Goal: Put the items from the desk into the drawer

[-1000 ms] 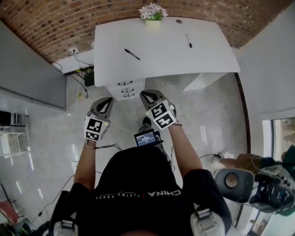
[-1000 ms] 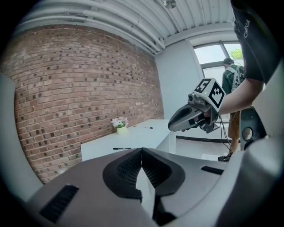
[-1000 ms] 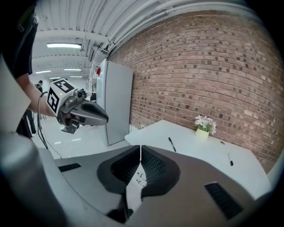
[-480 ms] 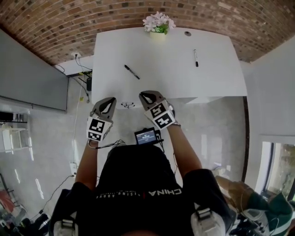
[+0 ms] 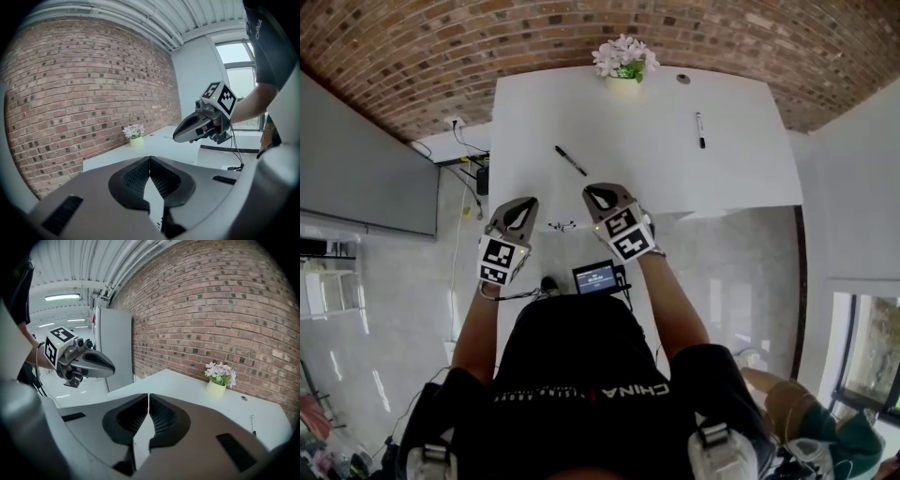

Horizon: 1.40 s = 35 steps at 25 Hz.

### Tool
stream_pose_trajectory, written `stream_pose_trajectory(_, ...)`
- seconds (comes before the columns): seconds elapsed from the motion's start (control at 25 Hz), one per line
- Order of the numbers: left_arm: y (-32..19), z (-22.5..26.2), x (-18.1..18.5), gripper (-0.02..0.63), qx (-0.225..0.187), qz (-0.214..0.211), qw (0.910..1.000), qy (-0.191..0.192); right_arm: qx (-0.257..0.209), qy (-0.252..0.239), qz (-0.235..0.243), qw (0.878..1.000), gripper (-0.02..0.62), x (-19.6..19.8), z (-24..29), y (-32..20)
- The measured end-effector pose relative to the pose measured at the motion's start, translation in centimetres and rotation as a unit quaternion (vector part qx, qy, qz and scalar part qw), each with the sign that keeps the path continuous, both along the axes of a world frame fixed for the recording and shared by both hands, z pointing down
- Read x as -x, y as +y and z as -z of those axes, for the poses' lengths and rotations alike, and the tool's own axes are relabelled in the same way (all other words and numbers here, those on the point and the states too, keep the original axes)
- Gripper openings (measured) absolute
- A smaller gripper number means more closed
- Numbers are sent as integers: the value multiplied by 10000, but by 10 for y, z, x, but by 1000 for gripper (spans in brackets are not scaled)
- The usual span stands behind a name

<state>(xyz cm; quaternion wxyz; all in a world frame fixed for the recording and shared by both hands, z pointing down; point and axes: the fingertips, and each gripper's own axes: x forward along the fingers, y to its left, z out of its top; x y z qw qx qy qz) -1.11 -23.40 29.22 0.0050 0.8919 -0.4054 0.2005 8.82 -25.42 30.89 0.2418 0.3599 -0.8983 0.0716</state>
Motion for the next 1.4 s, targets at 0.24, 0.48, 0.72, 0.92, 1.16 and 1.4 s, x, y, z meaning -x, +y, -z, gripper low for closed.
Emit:
stream_pose_trajectory(0.24,-13,9,14,11,-69,-193,9998,20,-51,39,-153,9999,17,15,8,-7)
stream_pose_trajectory(0.48,-16,5,24,12,-46,-249,9997,56,-30,72,-204,9998,17,26,6,-10)
stream_pose_trajectory(0.72,-13,0,27,12,48,-254,9996,88,38,108,-223,9997,17,27,2,-6)
stream_pose_trajectory(0.92,-6,-14,20,11,158,-168,9997,-34,158,100,-114,9998,17,20,-6,-4)
stream_pose_trajectory(1.16,4,-48,13,12,392,-19,9987,-310,288,124,41,9995,17,17,-25,-11)
stream_pose_trajectory(1.4,0,-76,12,12,590,71,9978,-283,456,225,-5,9987,17,16,-61,-35)
